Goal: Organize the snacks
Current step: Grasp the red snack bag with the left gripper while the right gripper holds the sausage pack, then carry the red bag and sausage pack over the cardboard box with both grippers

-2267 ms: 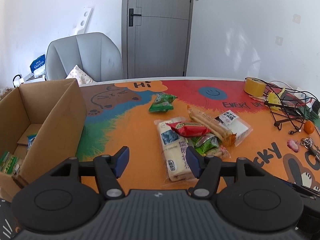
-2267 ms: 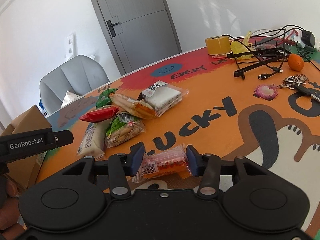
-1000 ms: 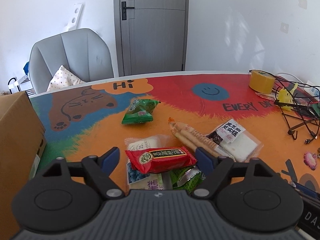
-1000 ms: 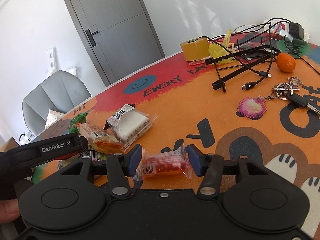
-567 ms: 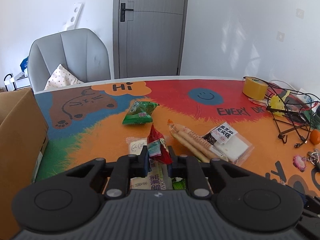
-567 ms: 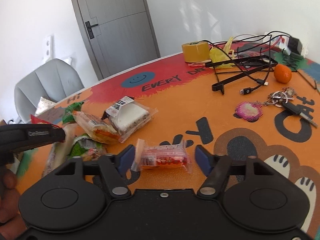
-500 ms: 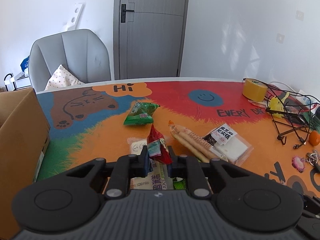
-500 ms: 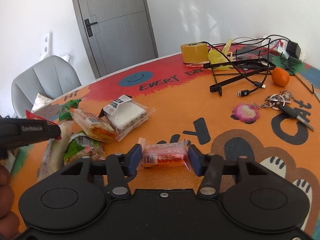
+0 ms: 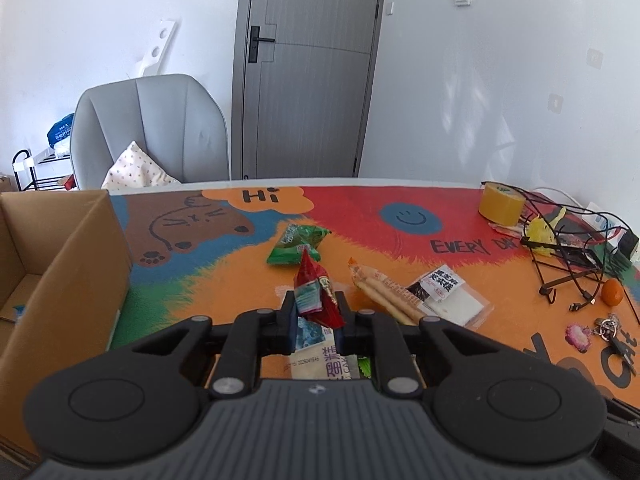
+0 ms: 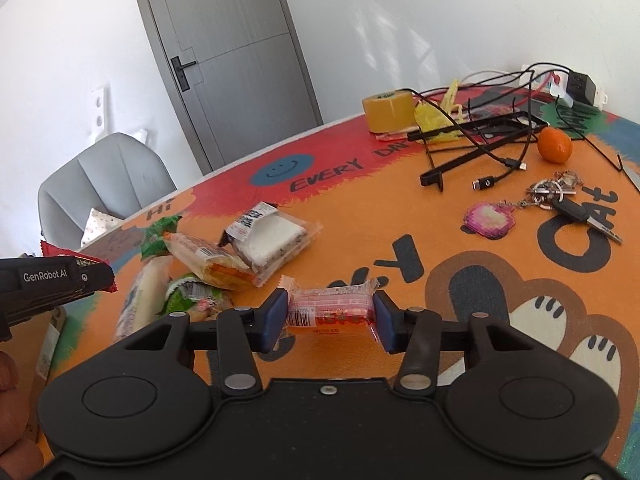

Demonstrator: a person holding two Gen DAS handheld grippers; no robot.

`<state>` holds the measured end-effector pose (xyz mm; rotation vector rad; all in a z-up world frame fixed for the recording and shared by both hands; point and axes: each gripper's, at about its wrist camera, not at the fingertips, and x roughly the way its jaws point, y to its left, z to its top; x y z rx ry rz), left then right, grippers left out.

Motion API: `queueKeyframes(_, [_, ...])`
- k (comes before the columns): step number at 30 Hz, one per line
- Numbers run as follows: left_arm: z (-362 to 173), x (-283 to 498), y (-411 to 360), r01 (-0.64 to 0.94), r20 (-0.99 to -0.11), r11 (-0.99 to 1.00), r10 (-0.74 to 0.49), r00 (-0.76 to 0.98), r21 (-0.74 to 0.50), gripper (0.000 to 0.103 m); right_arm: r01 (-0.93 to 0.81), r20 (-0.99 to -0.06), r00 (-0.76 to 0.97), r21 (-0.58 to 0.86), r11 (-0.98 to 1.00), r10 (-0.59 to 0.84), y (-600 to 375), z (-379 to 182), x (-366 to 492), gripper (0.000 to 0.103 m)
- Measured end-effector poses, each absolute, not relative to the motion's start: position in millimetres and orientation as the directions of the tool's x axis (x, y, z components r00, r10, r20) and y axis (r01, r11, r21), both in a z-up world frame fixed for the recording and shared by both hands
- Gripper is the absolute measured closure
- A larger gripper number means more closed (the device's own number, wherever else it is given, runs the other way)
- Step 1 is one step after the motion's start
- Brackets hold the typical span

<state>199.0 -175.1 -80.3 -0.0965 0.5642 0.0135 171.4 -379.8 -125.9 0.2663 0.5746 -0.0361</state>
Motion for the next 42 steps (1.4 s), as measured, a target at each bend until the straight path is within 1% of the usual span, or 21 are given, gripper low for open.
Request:
queueKeyframes(12, [-56.8,165.3,-139.2,-0.069,-0.475,0.990,0.001,0.880,-0.126,0.087,0.045,-0.475,0.877,0.237,0.970,0.075,-345.9,-101.5,156.5,0.056])
queueKeyframes(17, [-50.4,150.8,-125.5,-0.080,-0.458,0.988,0.009,0.889,-0.134,0.087,0.005,-0.444,0.888,0.262,0.965,0.116,-330.1,-94.0,146.2,0.056])
queueKeyframes(22, [-44.5,132.8,-110.7,-0.092,-0.436,0.985,0.020,0.900,-0.145,0.087,-0.018,-0.425,0.896,0.258,0.966,0.131,-316.1,-87.5,136.1,0.056])
queueKeyframes(35, [-28.0,97.7,-61.4,-0.148,-0.395,0.972,0.066,0.916,-0.182,0.087,-0.100,-0.363,0.916,0.201,0.974,0.169,-273.1,-60.4,103.9,0.056])
queueKeyframes(42, [-20.6,93.5,-36.2,-0.178,-0.385,0.960,0.084,0.919,-0.215,0.087,-0.155,-0.359,0.910,0.164,0.974,0.205,-245.8,-50.6,102.8,0.056])
